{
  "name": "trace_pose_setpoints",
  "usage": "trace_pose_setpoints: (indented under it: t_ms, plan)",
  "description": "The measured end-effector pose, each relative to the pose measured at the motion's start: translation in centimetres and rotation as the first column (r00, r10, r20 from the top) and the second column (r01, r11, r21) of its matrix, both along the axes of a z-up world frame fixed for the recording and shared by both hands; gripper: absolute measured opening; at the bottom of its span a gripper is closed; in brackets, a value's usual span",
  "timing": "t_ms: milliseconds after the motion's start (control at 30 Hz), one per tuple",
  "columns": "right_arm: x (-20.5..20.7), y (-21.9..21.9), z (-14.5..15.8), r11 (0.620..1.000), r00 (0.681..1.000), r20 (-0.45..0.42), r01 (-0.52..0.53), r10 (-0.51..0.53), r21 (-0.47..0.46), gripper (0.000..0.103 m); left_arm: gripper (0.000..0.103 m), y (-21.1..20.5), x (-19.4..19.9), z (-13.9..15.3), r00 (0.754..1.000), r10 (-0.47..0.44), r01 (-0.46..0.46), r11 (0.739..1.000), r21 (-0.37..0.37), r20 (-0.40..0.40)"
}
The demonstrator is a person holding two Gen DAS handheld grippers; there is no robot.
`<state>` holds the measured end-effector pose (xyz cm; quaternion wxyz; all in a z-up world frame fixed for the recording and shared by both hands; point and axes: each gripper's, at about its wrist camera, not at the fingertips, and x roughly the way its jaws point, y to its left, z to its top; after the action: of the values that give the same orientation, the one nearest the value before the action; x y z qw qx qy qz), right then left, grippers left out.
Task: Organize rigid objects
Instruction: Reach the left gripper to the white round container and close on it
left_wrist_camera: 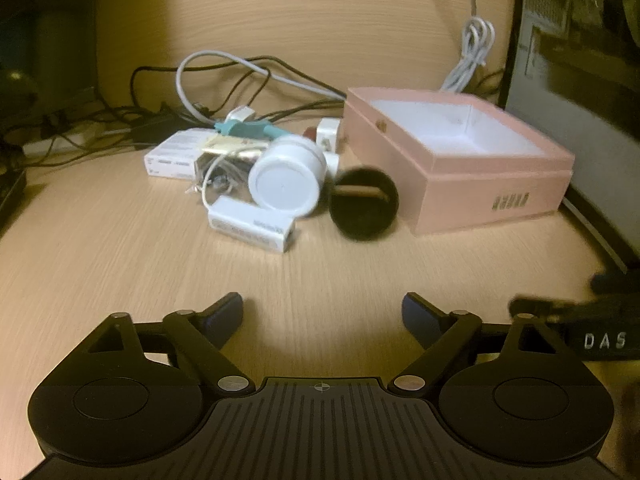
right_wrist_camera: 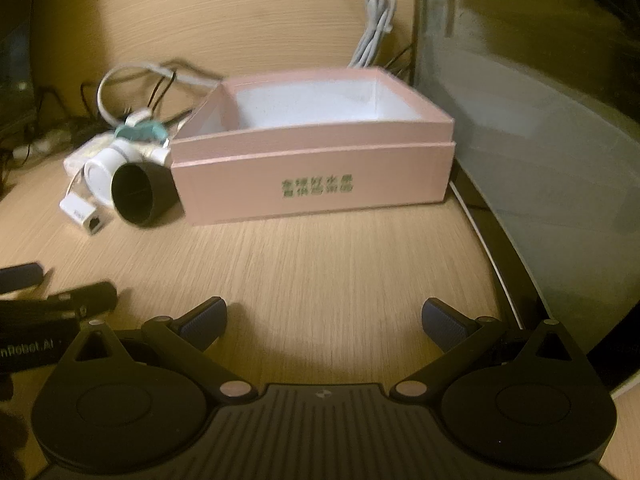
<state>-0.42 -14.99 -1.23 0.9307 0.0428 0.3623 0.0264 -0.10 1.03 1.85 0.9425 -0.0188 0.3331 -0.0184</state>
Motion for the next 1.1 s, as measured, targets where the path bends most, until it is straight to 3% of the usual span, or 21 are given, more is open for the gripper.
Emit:
trace_pose_setpoints:
  t_ms: [67,200,300,500,633,867,1100]
  plan:
    - [0.8,-0.4,0.0,1.0,0.998,-0.067,-0.014,0.014,0.007,0.103,0.09,1.0,0.5,1.2,1.0,0.019,-0.019,1.0,-0.016,-0.001]
    - [0.0,-0.3,-0.3,1.0,0.997,-0.082,-0.007,0.006,-0.003,0.103,0.09,1.8,2.2,3.3,1.0,-0.005,0.004,1.0,-0.02,-0.017]
    - [-0.2,0.0,0.2,0.997,0.988,-0.133,-0.08,0.079,0.002,0.099,0.09,2.0,2.9,4.2,1.0,-0.021,0.02,1.0,-0.01,-0.01]
    - [-3.6,0.7,2.5,0.997,0.997,-0.012,-0.082,0.082,-0.01,0.096,0.085,3.1,4.6,5.0,0.999,-0.048,0.049,0.997,-0.064,0.02]
    - [-5.5,1.2,3.9,0.995,0.993,0.116,-0.022,0.032,-0.094,0.096,0.085,3.5,6.7,5.4,0.999,-0.051,0.051,0.994,-0.093,0.004]
    - [-6.6,1.6,3.4,0.991,0.994,0.071,-0.077,0.085,-0.112,0.096,0.084,3.1,11.4,3.5,0.996,-0.021,0.017,0.998,-0.059,-0.082]
    - [-7.4,1.4,2.8,0.988,0.994,0.054,-0.082,0.09,-0.131,0.096,0.075,4.2,13.6,1.7,0.991,-0.009,0.0,0.998,-0.066,-0.13]
